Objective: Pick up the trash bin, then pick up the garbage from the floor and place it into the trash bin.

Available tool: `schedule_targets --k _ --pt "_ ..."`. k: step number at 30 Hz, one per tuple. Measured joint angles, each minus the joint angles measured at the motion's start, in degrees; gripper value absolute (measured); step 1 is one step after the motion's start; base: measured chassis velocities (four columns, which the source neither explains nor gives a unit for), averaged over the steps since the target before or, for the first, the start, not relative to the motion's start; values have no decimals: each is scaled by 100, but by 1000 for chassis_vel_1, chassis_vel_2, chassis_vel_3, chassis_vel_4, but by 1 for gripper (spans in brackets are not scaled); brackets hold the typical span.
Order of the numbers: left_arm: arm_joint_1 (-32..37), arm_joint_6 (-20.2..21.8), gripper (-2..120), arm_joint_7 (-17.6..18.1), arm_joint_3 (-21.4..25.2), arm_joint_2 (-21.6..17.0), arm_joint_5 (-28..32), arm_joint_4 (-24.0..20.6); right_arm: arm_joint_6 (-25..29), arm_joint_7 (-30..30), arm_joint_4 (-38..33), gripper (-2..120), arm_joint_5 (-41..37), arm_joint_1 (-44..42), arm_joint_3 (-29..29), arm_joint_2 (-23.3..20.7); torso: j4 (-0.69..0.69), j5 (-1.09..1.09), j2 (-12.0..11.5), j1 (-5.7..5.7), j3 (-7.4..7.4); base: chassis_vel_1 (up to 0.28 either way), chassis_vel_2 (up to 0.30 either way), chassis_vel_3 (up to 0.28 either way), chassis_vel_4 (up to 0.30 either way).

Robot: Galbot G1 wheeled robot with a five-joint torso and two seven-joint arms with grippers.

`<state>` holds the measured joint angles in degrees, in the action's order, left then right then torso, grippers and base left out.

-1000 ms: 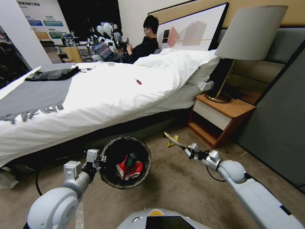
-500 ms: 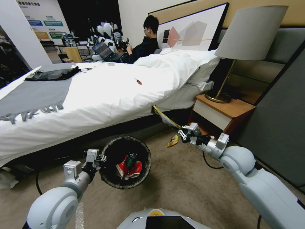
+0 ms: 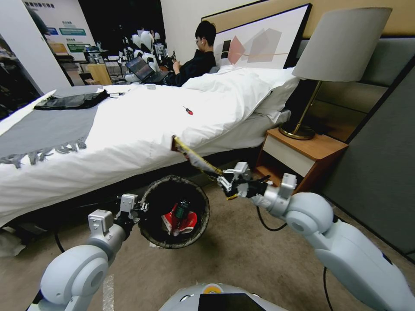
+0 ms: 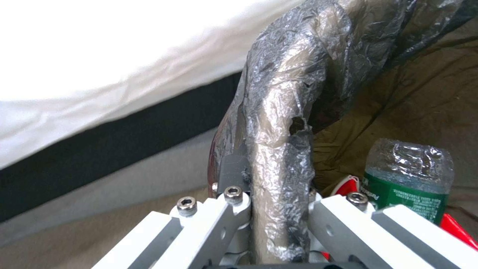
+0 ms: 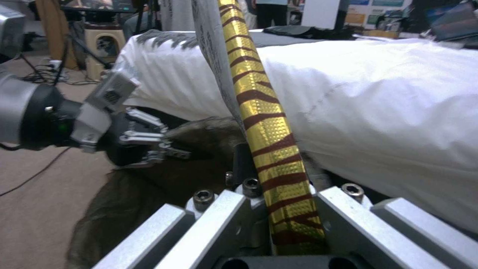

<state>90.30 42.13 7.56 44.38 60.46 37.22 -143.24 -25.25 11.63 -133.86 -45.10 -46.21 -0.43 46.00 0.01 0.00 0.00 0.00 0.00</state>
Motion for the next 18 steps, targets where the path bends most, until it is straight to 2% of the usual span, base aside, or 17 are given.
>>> schedule_targets --k 8,18 --pt "-187 0 2 79 -38 -39 142 0 -246 -137 -23 0 -87 375 -680 26 -1 -1 0 0 0 0 0 0 0" --pt "-257 0 2 81 -31 -76 193 0 -355 -190 57 0 161 227 -884 29 -1 0 0 0 0 0 0 0 0"
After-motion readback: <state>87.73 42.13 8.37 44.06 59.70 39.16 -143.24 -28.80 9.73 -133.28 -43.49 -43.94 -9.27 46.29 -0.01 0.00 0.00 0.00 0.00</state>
